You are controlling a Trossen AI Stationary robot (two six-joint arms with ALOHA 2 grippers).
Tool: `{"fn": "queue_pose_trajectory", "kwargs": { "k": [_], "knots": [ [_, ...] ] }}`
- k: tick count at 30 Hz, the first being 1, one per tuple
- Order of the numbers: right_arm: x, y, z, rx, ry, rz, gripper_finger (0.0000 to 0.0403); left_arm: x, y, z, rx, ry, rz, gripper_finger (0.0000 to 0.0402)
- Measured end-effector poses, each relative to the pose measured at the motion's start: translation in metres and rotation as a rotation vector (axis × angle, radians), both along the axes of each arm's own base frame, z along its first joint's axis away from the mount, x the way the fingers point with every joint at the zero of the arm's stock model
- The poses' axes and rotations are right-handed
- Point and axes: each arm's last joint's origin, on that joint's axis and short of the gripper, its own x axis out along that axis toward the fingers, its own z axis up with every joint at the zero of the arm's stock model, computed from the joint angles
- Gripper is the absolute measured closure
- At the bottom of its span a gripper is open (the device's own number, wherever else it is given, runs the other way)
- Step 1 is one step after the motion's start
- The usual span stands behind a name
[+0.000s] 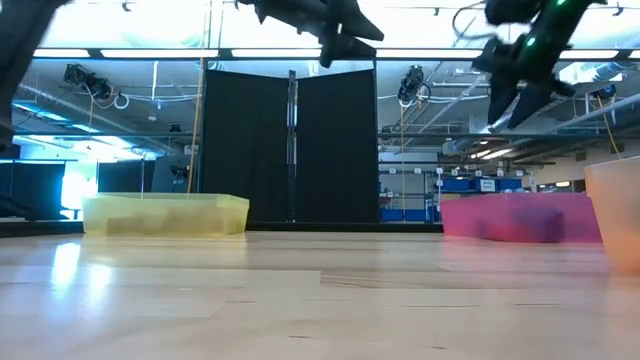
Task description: Sort blocks by size
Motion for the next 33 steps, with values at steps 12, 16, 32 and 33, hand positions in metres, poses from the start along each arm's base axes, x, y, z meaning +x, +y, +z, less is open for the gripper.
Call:
{"fn": "queue_pose_trajectory", "kwargs": {
  "k": [12,16,32,33],
  "knots": [
    [-0.042,0.052,0.011,0.109,0.016,0.328,0.0168,-0.098,-0.115,-0.096,0.008,-0.121,0.359,0.0177],
    [-0.044,0.057,0.011,0.115,0.006,0.360,0.0170,-0.132,-0.149,-0.121,0.023,-0.228,0.397,0.0177],
    [-0.010,0.060,0.018,0.173,-0.225,0.486,0.0169,-0.237,-0.169,-0.186,0.009,-0.333,0.367,0.0177],
    [-0.004,0.060,0.019,0.166,-0.245,0.492,0.0169,-0.242,-0.168,-0.190,0.004,-0.344,0.353,0.0177]
  ]
}}
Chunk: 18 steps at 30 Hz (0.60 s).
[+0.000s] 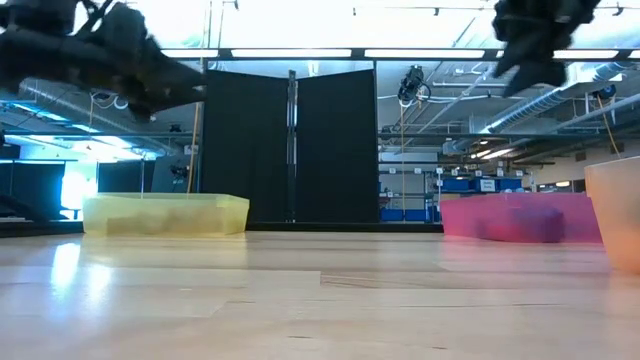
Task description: Sort blocks by size
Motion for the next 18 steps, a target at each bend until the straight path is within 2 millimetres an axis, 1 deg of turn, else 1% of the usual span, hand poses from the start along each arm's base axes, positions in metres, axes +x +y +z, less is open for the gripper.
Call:
{"fn": "queue_pose_trajectory", "kwargs": {
  "k": [3,7,9,13,18],
  "knots": [
    [0.020,-0.002,0.002,-0.025,-0.066,0.037,0.0168,-0.014,0.003,-0.010,0.004,-0.030,-0.009,0.0177],
    [0.044,0.000,0.001,-0.024,-0.133,0.120,0.0168,-0.027,0.005,-0.014,0.043,-0.087,-0.005,0.0177],
    [0.053,0.003,0.001,-0.022,-0.156,0.161,0.0169,-0.033,0.005,-0.015,0.058,-0.076,-0.003,0.0177],
    [0.060,0.009,0.002,-0.024,-0.184,0.203,0.0170,-0.043,0.005,-0.018,0.035,-0.065,-0.016,0.0177],
    [0.055,0.019,0.005,-0.024,-0.196,0.250,0.0168,-0.053,0.005,-0.021,0.015,-0.050,-0.083,0.0177]
  ]
}}
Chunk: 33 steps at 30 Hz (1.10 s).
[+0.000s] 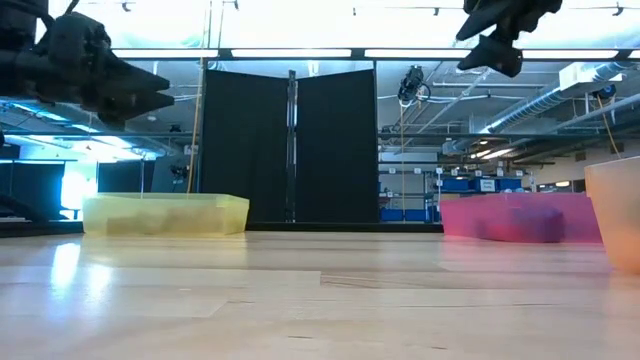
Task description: Sort blocks by size
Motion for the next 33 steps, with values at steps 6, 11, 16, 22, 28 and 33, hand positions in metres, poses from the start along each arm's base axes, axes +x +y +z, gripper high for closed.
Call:
{"fn": "queue_pose_trajectory", "kwargs": {
  "k": [6,11,16,22,28,33],
  "knots": [
    [-0.006,0.007,0.003,-0.002,-0.015,0.036,0.0171,0.000,-0.006,0.002,0.003,0.012,-0.200,0.0177],
    [-0.006,0.010,0.004,0.009,-0.014,0.047,0.0169,0.002,-0.006,-0.004,-0.019,0.034,-0.224,0.0177],
    [-0.007,0.012,0.002,-0.053,0.005,0.109,0.0171,0.002,-0.006,-0.003,-0.022,0.029,-0.211,0.0177],
    [-0.011,0.013,-0.006,-0.198,0.022,0.227,0.0170,0.002,-0.006,-0.002,-0.023,0.018,-0.211,0.0177],
    [-0.020,0.014,-0.038,-0.267,-0.080,0.260,0.0171,0.002,-0.006,-0.001,-0.022,0.010,-0.211,0.0177],
    [-0.030,0.017,-0.083,-0.253,-0.218,0.262,0.0169,0.002,-0.006,-0.001,-0.022,0.010,-0.211,0.0177]
  ]
}}
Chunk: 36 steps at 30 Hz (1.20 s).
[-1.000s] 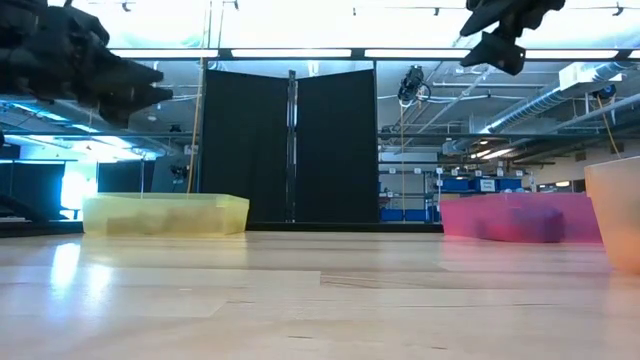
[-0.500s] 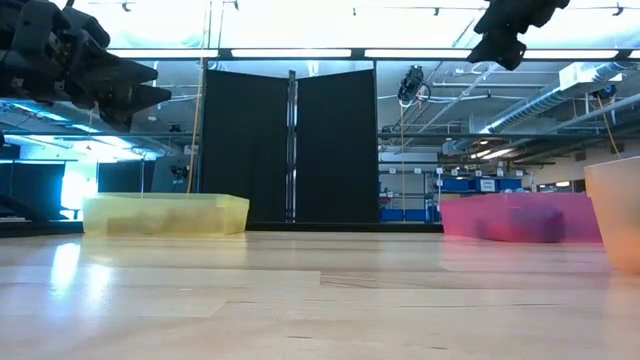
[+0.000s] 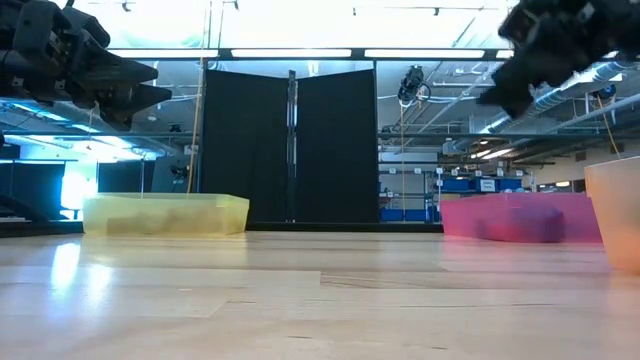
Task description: Sort blocks by size
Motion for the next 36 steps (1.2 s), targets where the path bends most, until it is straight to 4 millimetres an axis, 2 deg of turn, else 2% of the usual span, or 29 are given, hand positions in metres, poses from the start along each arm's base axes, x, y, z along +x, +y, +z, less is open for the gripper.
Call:
{"fn": "queue_pose_trajectory", "kwargs": {
  "k": [5,9,20,23,36],
  "knots": [
    [-0.013,0.003,-0.035,0.055,-0.092,-0.040,0.0172,0.000,0.000,0.000,0.000,0.001,0.000,0.0177],
    [-0.024,0.006,-0.051,0.058,-0.157,-0.063,0.0172,0.000,0.000,0.000,0.000,0.000,0.000,0.0177],
    [-0.051,0.007,-0.061,-0.006,-0.422,-0.160,0.0172,0.000,0.000,0.000,0.000,0.001,0.000,0.0177],
    [-0.052,0.007,-0.065,-0.004,-0.509,-0.167,0.0171,0.000,0.000,0.000,0.000,0.000,0.000,0.0177],
    [-0.048,0.007,-0.076,-0.192,-0.419,-0.114,0.0171,0.000,0.000,0.002,-0.002,-0.021,0.004,0.0177]
  ]
}}
